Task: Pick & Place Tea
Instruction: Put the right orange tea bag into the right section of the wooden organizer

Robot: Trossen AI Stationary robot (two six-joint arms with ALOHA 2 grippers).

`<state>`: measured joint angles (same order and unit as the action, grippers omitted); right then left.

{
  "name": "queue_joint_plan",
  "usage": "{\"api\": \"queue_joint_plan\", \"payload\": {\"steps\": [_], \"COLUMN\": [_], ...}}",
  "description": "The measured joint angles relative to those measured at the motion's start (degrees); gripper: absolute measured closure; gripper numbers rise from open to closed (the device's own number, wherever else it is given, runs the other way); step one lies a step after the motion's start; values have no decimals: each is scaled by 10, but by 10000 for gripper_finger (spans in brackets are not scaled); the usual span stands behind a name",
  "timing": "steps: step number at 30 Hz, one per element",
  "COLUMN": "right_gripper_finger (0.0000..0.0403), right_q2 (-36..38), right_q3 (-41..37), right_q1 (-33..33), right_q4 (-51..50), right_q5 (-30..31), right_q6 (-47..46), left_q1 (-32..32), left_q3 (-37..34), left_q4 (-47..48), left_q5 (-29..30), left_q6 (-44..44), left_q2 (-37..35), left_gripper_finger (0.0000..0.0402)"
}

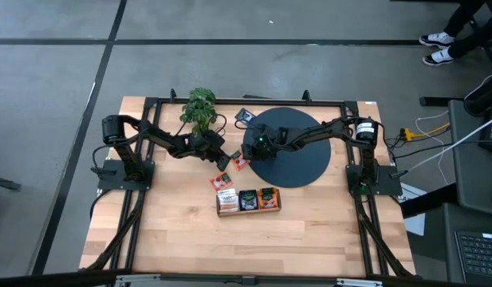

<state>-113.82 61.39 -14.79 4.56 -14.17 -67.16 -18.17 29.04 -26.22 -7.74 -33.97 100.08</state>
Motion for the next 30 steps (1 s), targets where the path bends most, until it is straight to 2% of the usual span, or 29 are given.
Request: {"api": "queue_joint_plan", "payload": {"steps": [8,19,25,30], "right_gripper_finger": [301,395,397,397], "right_q2": [0,0,3,18], "right_q3": [0,0,0,0], "right_q1": [0,0,0,0], "right_q4": [4,12,14,14], "right_q5": [-17,-21,-26,-69], "right_q6": [0,32,53,86], "left_q1": [-1,0,1,0], "left_q3": [-1,-3,-7,-6], "left_q4": [-6,-14,6,58], "left_q5": [7,1,-23,-43], "left_q6": [-11,-9,-11,18], "left_q2": [0,-2,-40,-95], "left_gripper_finger": [399,399,390,374]}}
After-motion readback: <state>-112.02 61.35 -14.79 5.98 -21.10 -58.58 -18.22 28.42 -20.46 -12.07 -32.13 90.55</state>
